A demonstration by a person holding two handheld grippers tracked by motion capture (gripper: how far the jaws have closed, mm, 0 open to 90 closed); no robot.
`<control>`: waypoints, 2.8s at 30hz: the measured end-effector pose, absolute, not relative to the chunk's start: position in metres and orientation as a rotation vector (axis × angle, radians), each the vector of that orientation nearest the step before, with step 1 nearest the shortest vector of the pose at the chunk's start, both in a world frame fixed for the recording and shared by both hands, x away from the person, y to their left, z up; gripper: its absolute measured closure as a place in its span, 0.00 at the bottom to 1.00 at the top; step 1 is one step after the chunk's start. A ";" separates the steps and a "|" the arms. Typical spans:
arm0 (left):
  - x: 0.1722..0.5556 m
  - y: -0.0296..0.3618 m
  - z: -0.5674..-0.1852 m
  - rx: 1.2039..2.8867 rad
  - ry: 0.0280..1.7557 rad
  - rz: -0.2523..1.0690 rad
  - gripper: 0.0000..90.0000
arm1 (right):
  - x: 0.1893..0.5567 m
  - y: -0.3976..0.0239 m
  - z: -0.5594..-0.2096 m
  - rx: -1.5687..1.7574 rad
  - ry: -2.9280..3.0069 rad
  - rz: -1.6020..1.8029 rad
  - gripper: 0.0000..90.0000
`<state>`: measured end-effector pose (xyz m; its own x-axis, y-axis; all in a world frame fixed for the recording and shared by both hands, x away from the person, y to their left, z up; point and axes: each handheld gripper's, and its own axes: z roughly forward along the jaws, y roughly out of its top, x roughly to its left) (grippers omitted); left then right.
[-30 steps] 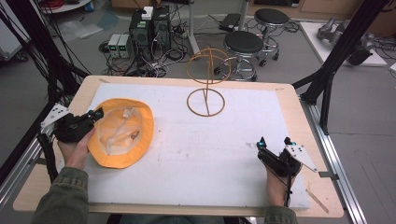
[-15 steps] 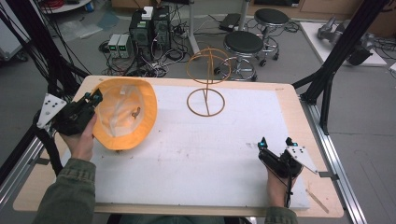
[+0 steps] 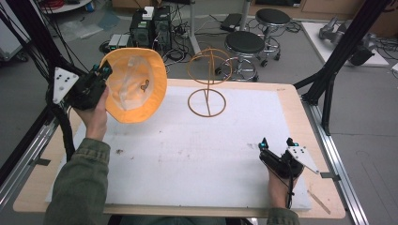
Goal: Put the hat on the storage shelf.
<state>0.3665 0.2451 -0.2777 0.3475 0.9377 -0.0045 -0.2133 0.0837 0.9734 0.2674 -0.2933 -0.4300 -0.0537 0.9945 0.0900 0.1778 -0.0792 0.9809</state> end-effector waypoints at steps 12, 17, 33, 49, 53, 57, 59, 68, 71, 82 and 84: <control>0.398 0.223 -0.271 1.166 0.811 1.043 0.97 | 0.265 -0.295 -0.430 1.380 1.345 1.222 0.10; 0.412 0.218 -0.271 1.151 0.815 1.053 0.97 | 0.265 -0.294 -0.430 1.368 1.352 1.216 0.10; 0.432 0.199 -0.247 1.135 0.774 1.102 0.97 | 0.261 -0.297 -0.428 1.380 1.319 1.224 0.10; 0.452 0.171 -0.216 1.103 0.816 1.151 0.97 | 0.257 -0.305 -0.432 1.404 1.269 1.243 0.10; 0.456 0.157 -0.204 1.103 0.789 1.198 0.97 | 0.257 -0.303 -0.431 1.381 1.274 1.242 0.10; 0.458 0.129 -0.202 1.171 0.700 1.379 0.97 | 0.257 -0.304 -0.432 1.379 1.282 1.241 0.10; 0.463 0.117 -0.203 1.166 0.703 1.371 0.97 | 0.257 -0.305 -0.432 1.372 1.290 1.235 0.10; 0.477 0.067 -0.212 1.186 0.612 1.243 0.96 | 0.255 -0.302 -0.433 1.354 1.317 1.263 0.10; 0.473 0.059 -0.212 1.190 0.577 1.210 0.96 | 0.256 -0.303 -0.433 1.366 1.317 1.286 0.10; 0.460 0.018 -0.220 1.233 0.463 1.062 0.96 | 0.251 -0.300 -0.431 1.306 1.345 1.340 0.10; 0.460 0.011 -0.224 1.253 0.445 1.024 0.96 | 0.252 -0.300 -0.432 1.312 1.345 1.336 0.10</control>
